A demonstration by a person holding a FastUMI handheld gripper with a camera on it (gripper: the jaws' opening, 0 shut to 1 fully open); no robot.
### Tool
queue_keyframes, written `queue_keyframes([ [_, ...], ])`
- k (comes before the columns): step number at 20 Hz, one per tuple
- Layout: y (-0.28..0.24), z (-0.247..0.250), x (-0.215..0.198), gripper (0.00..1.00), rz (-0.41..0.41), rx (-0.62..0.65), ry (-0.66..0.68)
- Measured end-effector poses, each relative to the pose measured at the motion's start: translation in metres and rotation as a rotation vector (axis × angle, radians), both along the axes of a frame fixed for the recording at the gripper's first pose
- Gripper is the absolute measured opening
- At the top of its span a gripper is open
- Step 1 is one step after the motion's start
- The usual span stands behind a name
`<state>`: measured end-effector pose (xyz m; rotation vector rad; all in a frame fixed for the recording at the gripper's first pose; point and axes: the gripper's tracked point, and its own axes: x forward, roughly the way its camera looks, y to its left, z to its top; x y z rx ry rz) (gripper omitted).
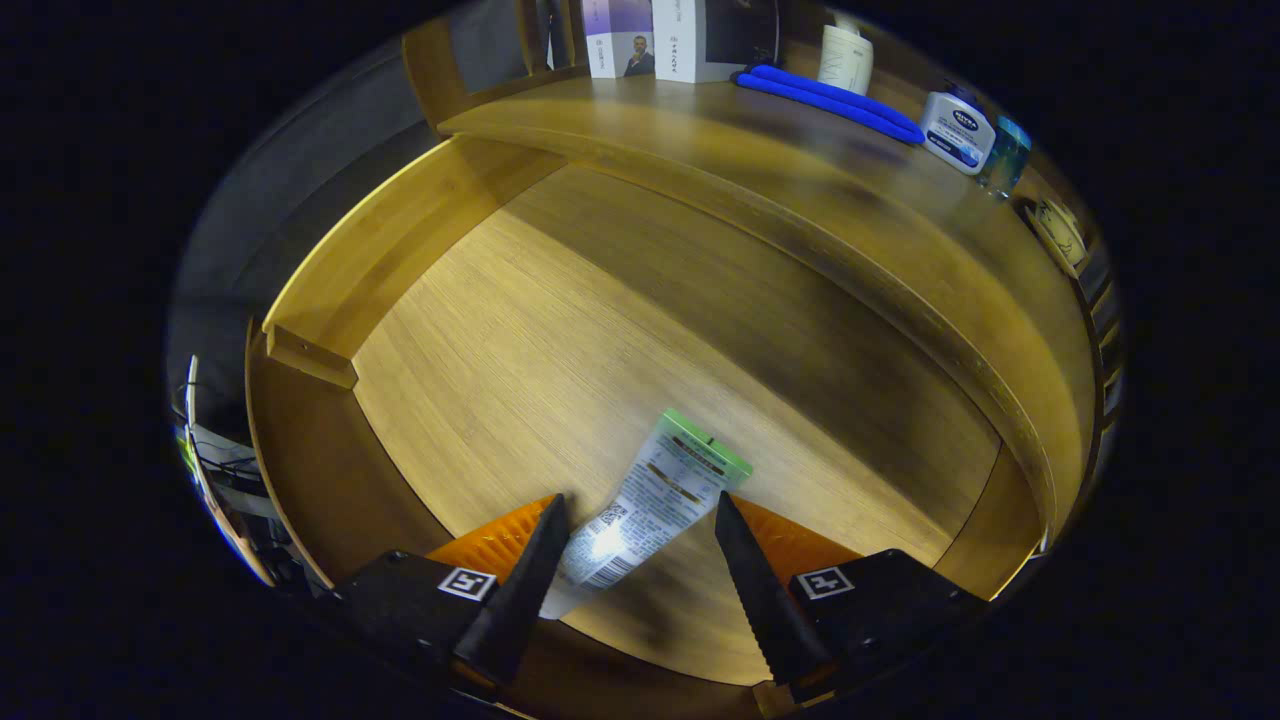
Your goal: Pull open the drawer, take out the items inside it, and place them on the countertop above the cabinet.
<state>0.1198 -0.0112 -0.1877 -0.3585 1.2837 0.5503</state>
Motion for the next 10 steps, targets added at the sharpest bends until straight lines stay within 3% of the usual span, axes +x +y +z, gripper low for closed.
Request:
queue_keyframes([
  [1, 0.002, -0.003, -0.001, 0.96, -0.002, 0.010, 0.014],
  [3, 0.000, -0.006, -0.006, 0.76, -0.022, 0.000, 0.047],
  [6, 0.000, -0.022, -0.008, 0.74, -0.038, 0.001, 0.081],
  [9, -0.001, -0.007, -0.008, 0.43, -0.017, -0.022, 0.067],
  [10, -0.002, -0.011, -0.009, 0.42, 0.001, -0.032, 0.066],
])
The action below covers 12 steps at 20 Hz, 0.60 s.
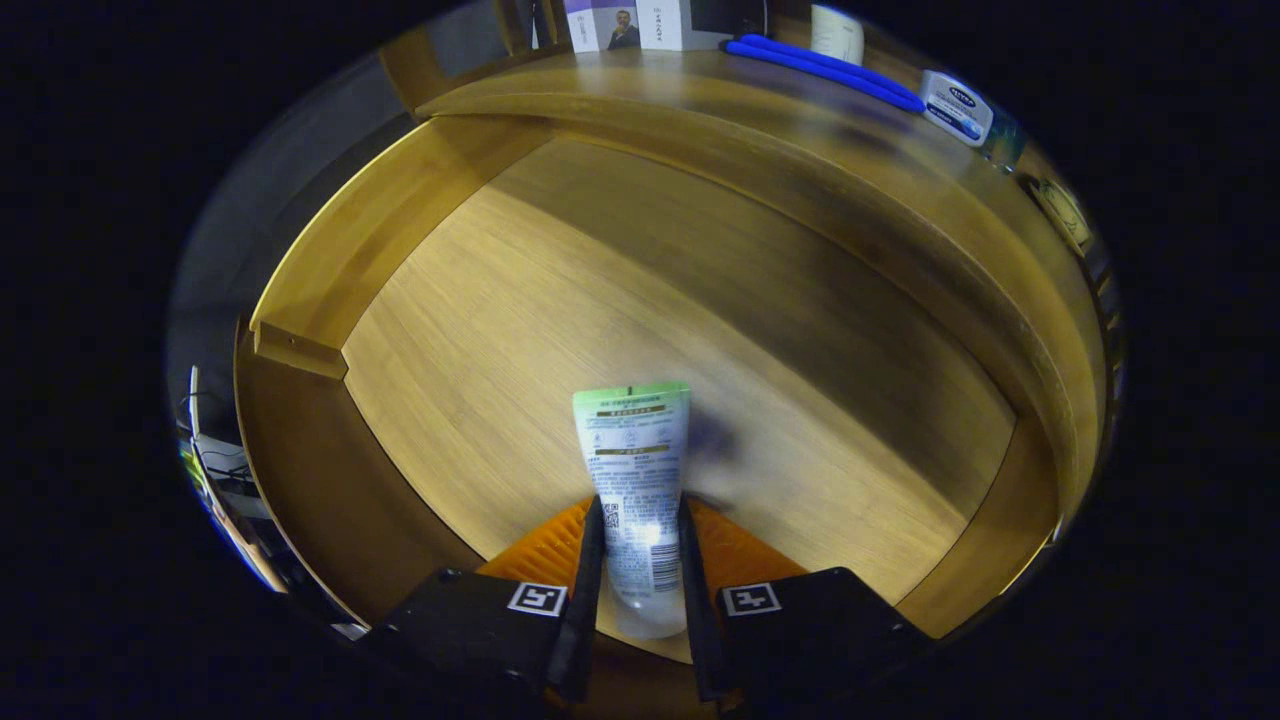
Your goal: Pull open the drawer, take out the items inside it, and place them on the countertop above the cabinet.
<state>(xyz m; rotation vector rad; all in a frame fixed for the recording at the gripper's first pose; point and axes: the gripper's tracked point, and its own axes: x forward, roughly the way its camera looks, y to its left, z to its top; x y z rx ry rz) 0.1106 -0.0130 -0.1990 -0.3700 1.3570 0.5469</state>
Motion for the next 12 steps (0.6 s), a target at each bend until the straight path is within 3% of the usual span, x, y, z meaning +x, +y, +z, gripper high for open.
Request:
queue_keyframes([
  [1, 0.001, 0.003, 0.005, 0.43, -0.005, 0.008, -0.019],
  [2, 0.000, 0.001, 0.004, 0.28, 0.004, -0.003, -0.033],
  [6, -0.003, 0.008, 0.002, 0.28, 0.054, -0.022, -0.071],
  [12, 0.012, 0.035, 0.004, 0.28, 0.048, 0.072, -0.133],
])
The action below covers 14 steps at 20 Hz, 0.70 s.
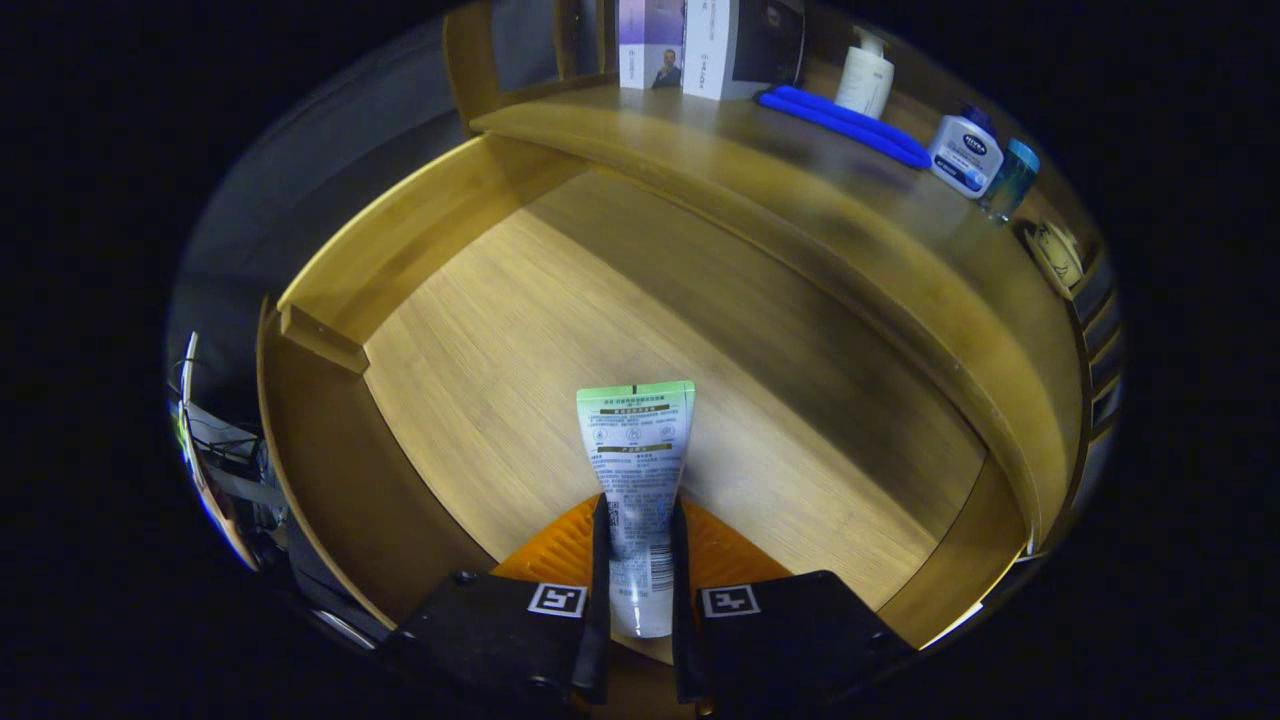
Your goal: Pull open the drawer, take out the items inside it, and place them on the countertop above the cabinet.
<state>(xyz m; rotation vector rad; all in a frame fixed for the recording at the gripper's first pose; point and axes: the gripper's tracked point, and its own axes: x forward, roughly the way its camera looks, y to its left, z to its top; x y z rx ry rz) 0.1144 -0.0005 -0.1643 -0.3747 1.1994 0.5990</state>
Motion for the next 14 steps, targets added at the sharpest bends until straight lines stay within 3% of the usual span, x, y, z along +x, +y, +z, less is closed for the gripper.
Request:
queue_keyframes([
  [9, 0.028, 0.069, 0.013, 0.27, -0.011, 0.157, -0.115],
  [14, 0.032, 0.101, 0.040, 0.27, -0.086, 0.230, -0.180],
])
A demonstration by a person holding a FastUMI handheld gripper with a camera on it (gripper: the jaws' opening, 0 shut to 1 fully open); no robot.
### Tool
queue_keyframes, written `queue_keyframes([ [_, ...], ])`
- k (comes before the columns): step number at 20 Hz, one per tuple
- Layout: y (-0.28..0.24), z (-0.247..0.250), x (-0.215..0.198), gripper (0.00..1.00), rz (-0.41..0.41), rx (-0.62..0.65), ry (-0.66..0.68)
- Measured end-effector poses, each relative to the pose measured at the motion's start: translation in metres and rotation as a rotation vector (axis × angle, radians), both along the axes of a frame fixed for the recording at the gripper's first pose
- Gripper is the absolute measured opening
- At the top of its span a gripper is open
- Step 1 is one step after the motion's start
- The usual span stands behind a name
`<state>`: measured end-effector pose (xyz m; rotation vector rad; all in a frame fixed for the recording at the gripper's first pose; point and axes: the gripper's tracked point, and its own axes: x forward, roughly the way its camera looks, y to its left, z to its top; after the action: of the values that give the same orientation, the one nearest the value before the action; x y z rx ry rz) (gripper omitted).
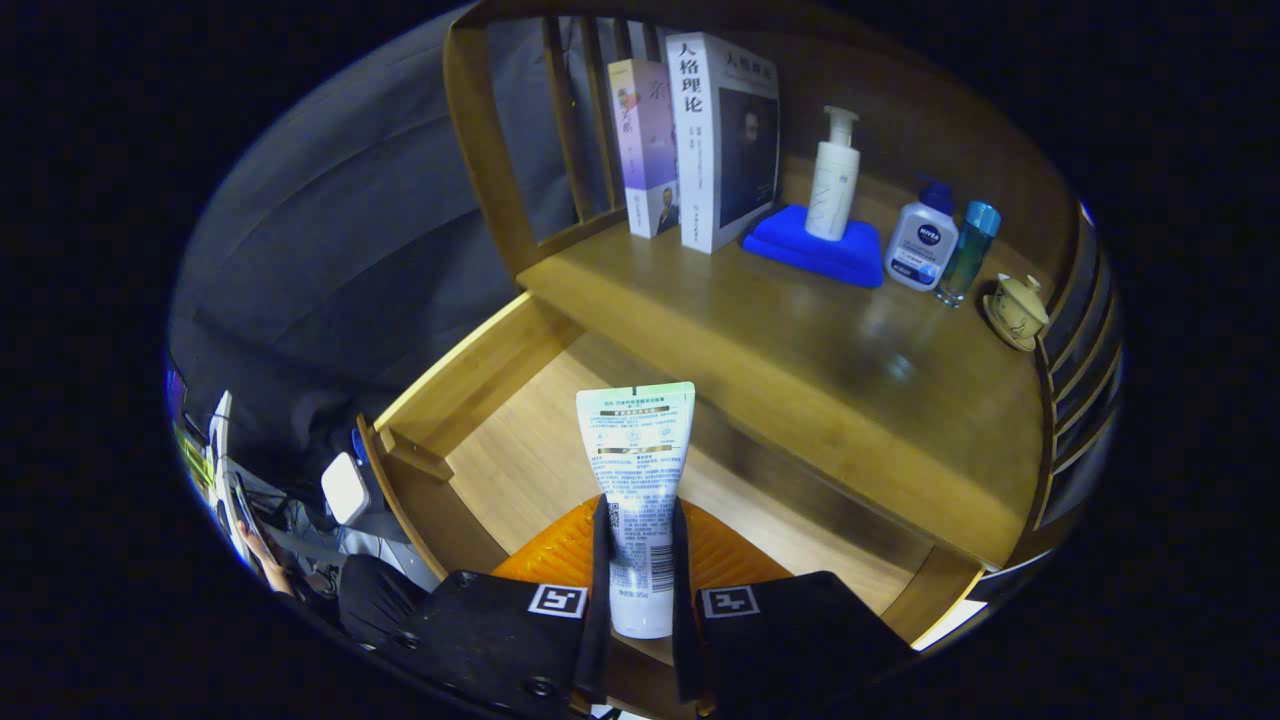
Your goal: Pull open the drawer, take out the items inside it, and place them on the countertop above the cabinet.
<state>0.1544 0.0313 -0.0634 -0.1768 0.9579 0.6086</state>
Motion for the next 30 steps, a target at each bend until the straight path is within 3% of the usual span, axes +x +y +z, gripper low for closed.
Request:
queue_keyframes([
  [12, -0.008, 0.019, 0.109, 0.27, -0.417, 0.246, 0.031],
  [18, -0.016, 0.011, 0.150, 0.27, -0.563, 0.269, 0.049],
  [19, -0.017, 0.011, 0.156, 0.32, -0.580, 0.281, 0.041],
  [21, -0.019, 0.007, 0.164, 0.32, -0.612, 0.285, 0.031],
  [22, -0.021, 0.004, 0.167, 0.37, -0.620, 0.274, 0.019],
  [26, -0.025, 0.002, 0.166, 0.42, -0.629, 0.229, -0.017],
  [30, -0.018, 0.025, 0.153, 0.86, -0.600, 0.262, -0.110],
])
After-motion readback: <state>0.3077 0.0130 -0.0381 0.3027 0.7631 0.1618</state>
